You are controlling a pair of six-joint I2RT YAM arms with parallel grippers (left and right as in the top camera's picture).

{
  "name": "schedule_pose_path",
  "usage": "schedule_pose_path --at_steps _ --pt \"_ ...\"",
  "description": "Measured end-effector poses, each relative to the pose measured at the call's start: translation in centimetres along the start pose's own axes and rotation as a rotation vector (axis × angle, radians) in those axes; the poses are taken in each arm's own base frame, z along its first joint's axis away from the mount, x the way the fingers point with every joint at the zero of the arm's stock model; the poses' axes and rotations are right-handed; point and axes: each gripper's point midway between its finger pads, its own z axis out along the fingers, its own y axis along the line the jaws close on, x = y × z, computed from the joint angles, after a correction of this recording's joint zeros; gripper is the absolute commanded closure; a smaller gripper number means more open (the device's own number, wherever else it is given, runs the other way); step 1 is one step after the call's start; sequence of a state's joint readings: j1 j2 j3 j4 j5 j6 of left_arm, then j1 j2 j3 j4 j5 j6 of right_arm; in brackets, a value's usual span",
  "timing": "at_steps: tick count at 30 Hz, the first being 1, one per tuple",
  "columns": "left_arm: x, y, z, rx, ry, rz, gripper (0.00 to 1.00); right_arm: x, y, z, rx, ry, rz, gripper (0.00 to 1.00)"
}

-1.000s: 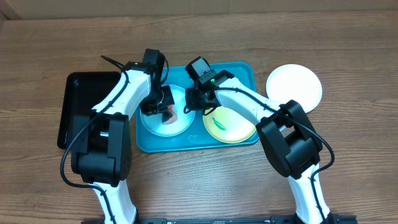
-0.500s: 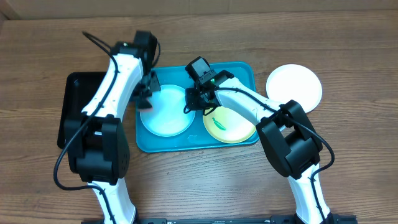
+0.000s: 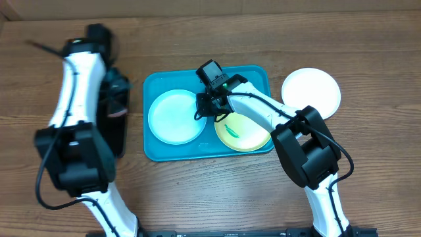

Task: Clean dirty plates on tray and stack at the side
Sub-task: 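Return the sponge to the black tray with the left gripper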

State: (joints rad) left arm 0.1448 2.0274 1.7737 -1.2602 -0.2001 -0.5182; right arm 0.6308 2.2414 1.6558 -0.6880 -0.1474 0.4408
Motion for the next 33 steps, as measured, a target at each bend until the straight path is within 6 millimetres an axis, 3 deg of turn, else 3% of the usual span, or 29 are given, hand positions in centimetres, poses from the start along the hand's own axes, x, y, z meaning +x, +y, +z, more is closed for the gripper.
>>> schedule_pose_path --at_steps 3,6,13,16,21,26,31,33 --pt "-1.1 2.3 0.7 0.007 0.015 -0.075 0.96 -0.1 0.0 0.0 0.001 -0.004 -0.001 0.9" --pt "-1.4 3.1 1.8 0.02 0.02 -0.108 0.96 -0.1 0.0 0.0 0.003 -0.005 -0.002 0.9" --pt "0.2 3.9 5.4 0.04 0.081 -0.115 0.96 -0.1 0.0 0.0 0.006 -0.006 -0.004 0.9" --pt "0.4 4.0 6.1 0.053 0.089 -0.109 0.68 -0.1 0.0 0.0 0.01 -0.008 -0.004 0.9" --pt "0.3 4.1 6.2 0.064 0.092 -0.101 0.61 -0.1 0.1 0.0 0.008 -0.009 -0.005 0.96" --pt "0.7 4.4 5.0 0.064 0.127 -0.1 0.62 -0.1 0.1 0.0 0.007 -0.009 -0.006 0.96" --pt "-1.7 4.0 1.1 0.109 0.074 -0.112 0.62 0.1 0.0 -0.5 0.023 0.006 -0.003 0.96" --pt "-3.1 3.4 -1.0 0.156 0.032 -0.118 0.54 0.2 -0.1 -0.8 0.037 0.019 -0.016 0.96"
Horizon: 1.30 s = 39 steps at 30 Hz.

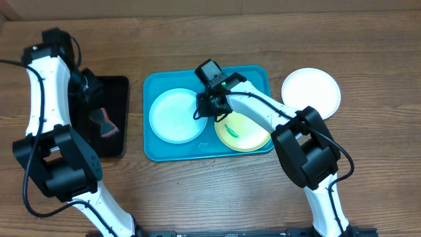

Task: Clean dirty plates on tray and stack at the side
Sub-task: 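Return the sponge to the black tray with the left gripper, then lift the light-blue plate with the right gripper and stack it on the white plate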

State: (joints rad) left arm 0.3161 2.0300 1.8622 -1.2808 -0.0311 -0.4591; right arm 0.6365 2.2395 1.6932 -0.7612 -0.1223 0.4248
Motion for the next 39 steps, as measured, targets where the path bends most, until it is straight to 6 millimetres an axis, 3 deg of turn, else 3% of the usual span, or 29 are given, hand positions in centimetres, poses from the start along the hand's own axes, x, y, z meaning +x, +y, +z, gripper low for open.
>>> schedule_pose_path --at_steps 3,4,5,15,23,35,39 --pt "-1.3 -1.5 -2.1 0.074 -0.043 0.009 0.2 -0.1 0.0 -0.7 0.029 0.007 -0.043 0.96" --pt "-1.5 -1.8 -2.5 0.091 -0.052 0.008 0.03 -0.2 -0.2 -1.1 0.05 0.003 -0.058 0.96" --pt "-1.6 -2.0 -2.7 0.102 -0.056 0.013 0.0 -0.5 -0.3 -1.6 0.074 -0.004 -0.072 0.96" --pt "-1.3 -2.5 -2.8 0.133 -0.037 0.016 0.0 -3.0 0.3 -8.9 0.421 -0.169 -0.245 0.96" --pt "-1.2 -2.6 -2.8 0.136 -0.036 0.016 0.0 -3.9 0.7 -14.5 0.751 -0.325 -0.39 0.96" --pt "-1.2 -2.6 -2.8 0.136 -0.036 0.016 0.0 -4.6 3.3 -20.5 1.136 -0.515 -0.617 0.96" --pt "-1.2 -2.6 -2.8 0.136 -0.036 0.016 0.0 -4.6 3.7 -21.5 1.205 -0.531 -0.66 0.96"
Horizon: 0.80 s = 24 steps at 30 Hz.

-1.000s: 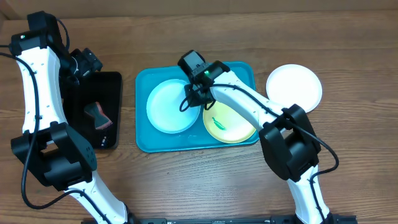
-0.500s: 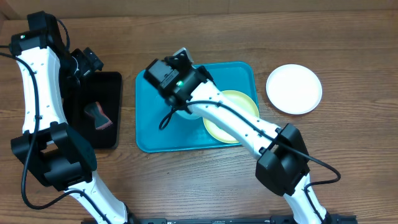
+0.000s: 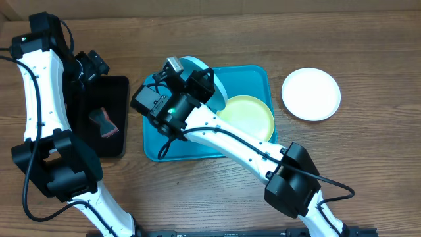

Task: Clean dirty plates on tray and stack at the side
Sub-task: 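Lift the light-blue plate with the right gripper and stack it on the white plate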

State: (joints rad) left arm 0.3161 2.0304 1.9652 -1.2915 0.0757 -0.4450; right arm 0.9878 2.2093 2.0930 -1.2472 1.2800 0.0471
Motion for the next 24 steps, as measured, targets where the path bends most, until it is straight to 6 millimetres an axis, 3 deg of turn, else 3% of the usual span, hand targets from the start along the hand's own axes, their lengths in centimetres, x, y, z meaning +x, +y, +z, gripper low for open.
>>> schedule_pose_path --at_steps 20,24 --pt "0.0 0.0 0.0 0.0 0.0 0.0 0.0 -0.4 -0.6 0.0 0.036 -0.011 -0.003 0.96" --pt "0.0 0.0 0.0 0.0 0.0 0.0 0.0 -0.3 0.8 0.4 -0.053 0.002 0.002 0.96"
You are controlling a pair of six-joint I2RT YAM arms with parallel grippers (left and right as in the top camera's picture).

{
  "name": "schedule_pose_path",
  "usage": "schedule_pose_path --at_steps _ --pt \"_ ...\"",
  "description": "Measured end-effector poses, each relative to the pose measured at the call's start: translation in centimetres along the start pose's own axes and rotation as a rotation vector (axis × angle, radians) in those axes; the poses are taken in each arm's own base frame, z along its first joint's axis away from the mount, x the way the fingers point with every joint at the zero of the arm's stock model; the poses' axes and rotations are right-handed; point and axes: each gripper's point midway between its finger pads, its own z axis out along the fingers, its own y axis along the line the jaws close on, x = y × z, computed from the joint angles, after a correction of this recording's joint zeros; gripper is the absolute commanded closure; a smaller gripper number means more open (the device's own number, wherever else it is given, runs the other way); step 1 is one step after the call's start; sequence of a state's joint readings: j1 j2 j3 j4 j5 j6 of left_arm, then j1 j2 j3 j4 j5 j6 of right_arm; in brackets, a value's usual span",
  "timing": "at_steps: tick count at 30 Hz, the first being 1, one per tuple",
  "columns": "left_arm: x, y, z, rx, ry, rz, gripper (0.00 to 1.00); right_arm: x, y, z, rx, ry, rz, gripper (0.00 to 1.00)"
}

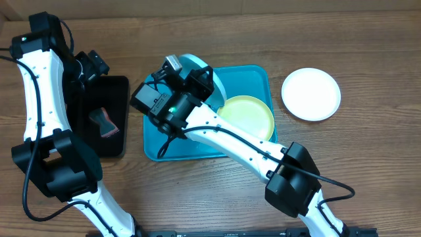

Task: Clean dirty plates on tray and stack at the side
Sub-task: 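Lift the light-blue plate with the right gripper and stack it on the white plate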

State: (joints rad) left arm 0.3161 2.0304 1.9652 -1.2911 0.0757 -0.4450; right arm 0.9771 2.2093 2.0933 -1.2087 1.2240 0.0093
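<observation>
My right gripper [199,80] is shut on the rim of a light blue plate [217,90]. It holds the plate tilted above the left half of the blue tray [260,71]. A yellow plate [248,116] lies in the tray's right half, partly under my right arm. A clean white plate [311,94] rests on the table to the right of the tray. My left gripper [96,64] hangs open and empty over the far edge of a black tray [118,85], which holds a brown sponge [104,123].
My right arm stretches diagonally from the near right across the blue tray. The left arm runs along the table's left side beside the black tray. Bare wooden table shows along the far edge and in front of both trays.
At first my left gripper was down in the black tray and my right gripper sat between the two plates lying in the blue tray. Then the left gripper was off to the far left, with the sponge lying in the black tray. Later my right gripper held the light blue plate tilted up over the tray's left half, as now.
</observation>
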Motion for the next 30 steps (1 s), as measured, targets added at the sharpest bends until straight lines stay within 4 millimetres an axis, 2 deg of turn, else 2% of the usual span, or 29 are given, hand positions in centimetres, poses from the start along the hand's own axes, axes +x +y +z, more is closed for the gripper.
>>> schedule_pose_path --at_steps 3,7,10,13,15,16,17,20,25,27,30 --pt "0.0 0.0 0.0 0.0 0.0 0.0 0.0 0.7 1.8 0.5 -0.123 0.031 -0.054 0.96" --pt "0.0 0.0 0.0 0.0 0.0 0.0 0.0 1.5 2.2 2.4 -0.203 0.086 0.033 0.96" --pt "0.0 0.0 0.0 0.0 0.0 0.0 0.0 3.0 2.5 4.9 -0.363 0.179 0.125 0.96" --pt "0.0 0.0 0.0 0.0 0.001 0.0 0.0 5.7 1.2 8.9 -0.552 0.318 0.288 0.96" --pt "0.0 0.0 0.0 0.0 0.001 0.0 0.0 8.3 -0.9 11.7 -0.646 0.415 0.42 0.96" --pt "0.0 0.0 0.0 0.0 0.001 0.0 0.0 10.8 -2.9 13.9 -0.692 0.493 0.519 0.96" --pt "0.0 0.0 0.0 0.0 0.001 0.0 0.0 11.4 -3.4 14.5 -0.703 0.512 0.548 0.96" --pt "0.0 0.0 0.0 0.0 0.001 0.0 0.0 17.3 -7.0 18.1 -0.761 0.662 0.741 0.96" --pt "0.0 0.0 0.0 0.0 0.001 0.0 0.0 25.1 -11.0 20.7 -0.784 0.83 0.965 0.96" --pt "0.0 0.0 0.0 0.0 0.001 0.0 0.0 27.3 -11.9 21.2 -0.782 0.872 1.025 0.96" --pt "0.0 0.0 0.0 0.0 0.0 0.0 0.0 30.4 -12.1 21.6 -0.783 0.938 1.089 0.96"
